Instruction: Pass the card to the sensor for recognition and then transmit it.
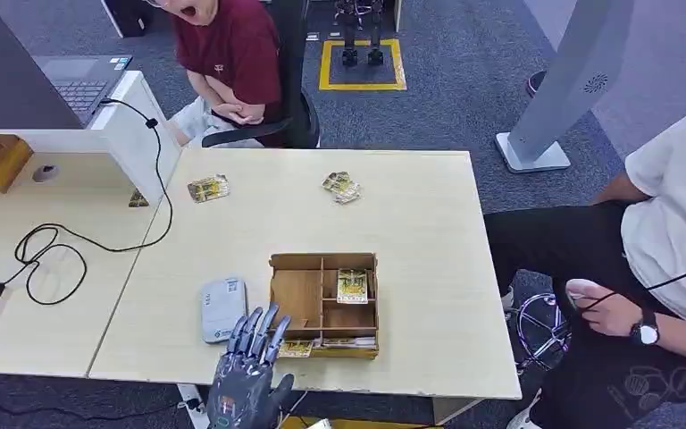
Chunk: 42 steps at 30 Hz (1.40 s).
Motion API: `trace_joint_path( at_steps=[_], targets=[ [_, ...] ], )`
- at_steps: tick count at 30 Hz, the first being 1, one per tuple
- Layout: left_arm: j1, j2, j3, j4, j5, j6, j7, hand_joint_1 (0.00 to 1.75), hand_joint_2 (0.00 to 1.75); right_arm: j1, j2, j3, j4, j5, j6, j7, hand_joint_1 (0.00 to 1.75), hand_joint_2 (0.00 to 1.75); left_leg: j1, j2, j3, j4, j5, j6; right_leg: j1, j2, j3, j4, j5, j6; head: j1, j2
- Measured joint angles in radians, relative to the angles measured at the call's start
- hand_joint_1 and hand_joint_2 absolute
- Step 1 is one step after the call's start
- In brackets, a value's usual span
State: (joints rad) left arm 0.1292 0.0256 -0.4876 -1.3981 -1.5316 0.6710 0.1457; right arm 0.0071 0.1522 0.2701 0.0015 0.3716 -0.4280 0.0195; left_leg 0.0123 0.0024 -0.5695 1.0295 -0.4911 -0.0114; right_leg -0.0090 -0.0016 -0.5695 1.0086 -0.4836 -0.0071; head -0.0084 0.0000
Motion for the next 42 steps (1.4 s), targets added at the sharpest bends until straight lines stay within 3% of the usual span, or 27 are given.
trace_joint_path(
  at_steps=[17, 42],
  targets=[
    [0.0, 0.019, -0.027, 0.007, 0.025, 0.0, -0.031, 0.0, 1.75, 0.0, 0.0, 0.0, 0.0, 0.001, 0.0, 0.0, 0.0, 0.0, 0.0, 0.0, 0.0, 0.0, 0.0, 0.0, 0.0, 0.0, 0.0, 0.0, 0.0, 0.0, 0.0, 0.0],
    [-0.047, -0.006, -0.07, 0.124, 0.004, 0.0, 0.044, 0.0, 1.75, -0.005, -0.001, 0.0, 0.001, 0.017, 0.004, 0.011, 0.0, 0.0, 0.0, 0.0, 0.0, 0.0, 0.0, 0.0, 0.0, 0.0, 0.0, 0.0, 0.0, 0.0, 0.0, 0.0]
  ],
)
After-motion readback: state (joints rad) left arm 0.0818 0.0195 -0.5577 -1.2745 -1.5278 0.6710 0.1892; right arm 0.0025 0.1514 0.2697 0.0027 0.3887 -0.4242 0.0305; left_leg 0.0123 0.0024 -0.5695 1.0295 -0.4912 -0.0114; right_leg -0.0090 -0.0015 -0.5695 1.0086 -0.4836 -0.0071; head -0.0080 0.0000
